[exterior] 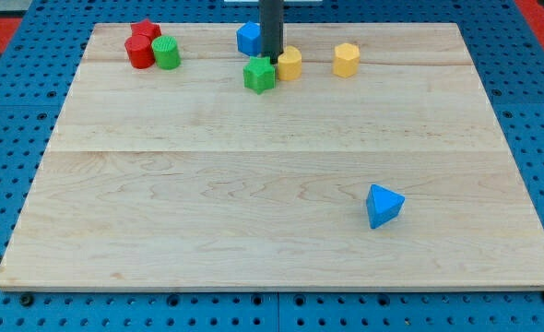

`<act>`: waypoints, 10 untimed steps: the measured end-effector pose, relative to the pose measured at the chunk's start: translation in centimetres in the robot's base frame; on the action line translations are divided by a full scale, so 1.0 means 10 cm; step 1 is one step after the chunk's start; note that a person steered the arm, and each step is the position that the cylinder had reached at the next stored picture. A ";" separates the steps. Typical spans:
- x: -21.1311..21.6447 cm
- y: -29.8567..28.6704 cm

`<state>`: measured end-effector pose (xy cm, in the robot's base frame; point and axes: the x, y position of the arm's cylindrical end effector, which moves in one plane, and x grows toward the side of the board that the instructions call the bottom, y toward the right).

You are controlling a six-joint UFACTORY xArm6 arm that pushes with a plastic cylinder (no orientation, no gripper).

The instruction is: Place the yellow heart above the blue triangle

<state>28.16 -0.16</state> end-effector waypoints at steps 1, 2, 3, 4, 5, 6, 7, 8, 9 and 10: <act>-0.13 0.19; -0.15 0.37; -0.05 0.70; 0.16 0.87; 0.56 0.87; 0.98 0.87; 1.44 0.88; 1.79 0.94; 1.75 1.00; 1.24 1.55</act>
